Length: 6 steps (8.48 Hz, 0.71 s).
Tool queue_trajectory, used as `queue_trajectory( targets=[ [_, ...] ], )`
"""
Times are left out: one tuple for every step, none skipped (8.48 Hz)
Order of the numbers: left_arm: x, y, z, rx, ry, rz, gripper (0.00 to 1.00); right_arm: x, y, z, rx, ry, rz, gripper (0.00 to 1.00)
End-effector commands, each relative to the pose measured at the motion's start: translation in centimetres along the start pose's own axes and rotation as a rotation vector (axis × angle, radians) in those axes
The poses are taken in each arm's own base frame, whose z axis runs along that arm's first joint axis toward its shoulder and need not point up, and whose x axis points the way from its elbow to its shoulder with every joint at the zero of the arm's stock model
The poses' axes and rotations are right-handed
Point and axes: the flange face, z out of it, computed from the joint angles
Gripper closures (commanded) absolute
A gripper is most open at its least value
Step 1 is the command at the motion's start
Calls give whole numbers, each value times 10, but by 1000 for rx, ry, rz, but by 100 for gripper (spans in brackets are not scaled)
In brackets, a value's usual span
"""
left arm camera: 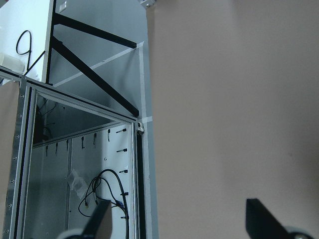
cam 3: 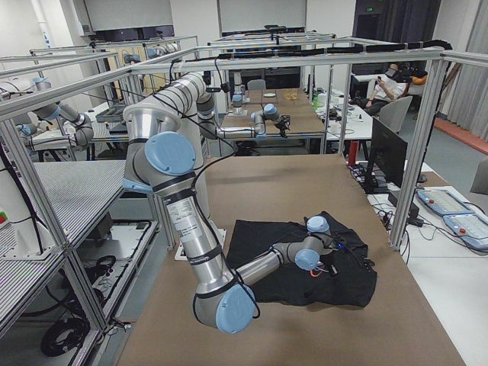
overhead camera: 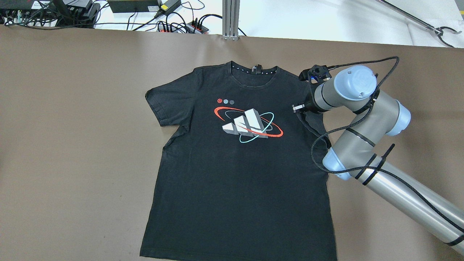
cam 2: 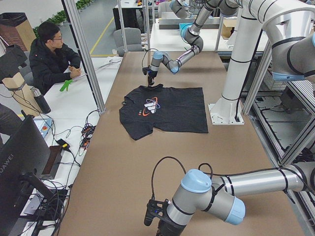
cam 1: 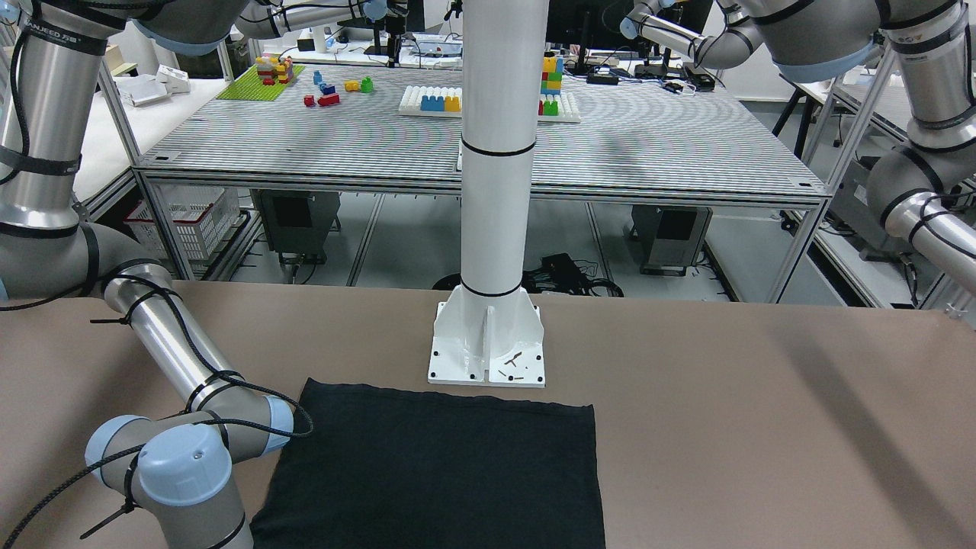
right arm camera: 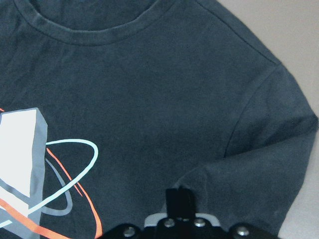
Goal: Fold clothes
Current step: 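Fold the sleeve inward with the right gripper while the left arm reaches in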
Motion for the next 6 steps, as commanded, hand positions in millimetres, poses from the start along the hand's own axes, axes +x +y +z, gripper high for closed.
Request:
queue_trajectory(
  targets=[
    [0,0,0,0,-1,1,6,-13,5,10,6,18,42,100],
    [1,-1,0,2,5,1,6,-14,5,11,4,18,71,26],
    [5,-5,-1,6,41,4,6,-31,4,12,9,8,93,6],
    [12,-14,-3,12,95,-3,6,-38,6,14,22,17,104,6],
    [21,-32,-6,26,161,-53,6,-40,4,12,26,13,104,6],
    [46,-57,-11,31,280,-94,6,-42,4,9,29,5,101,6]
  ],
)
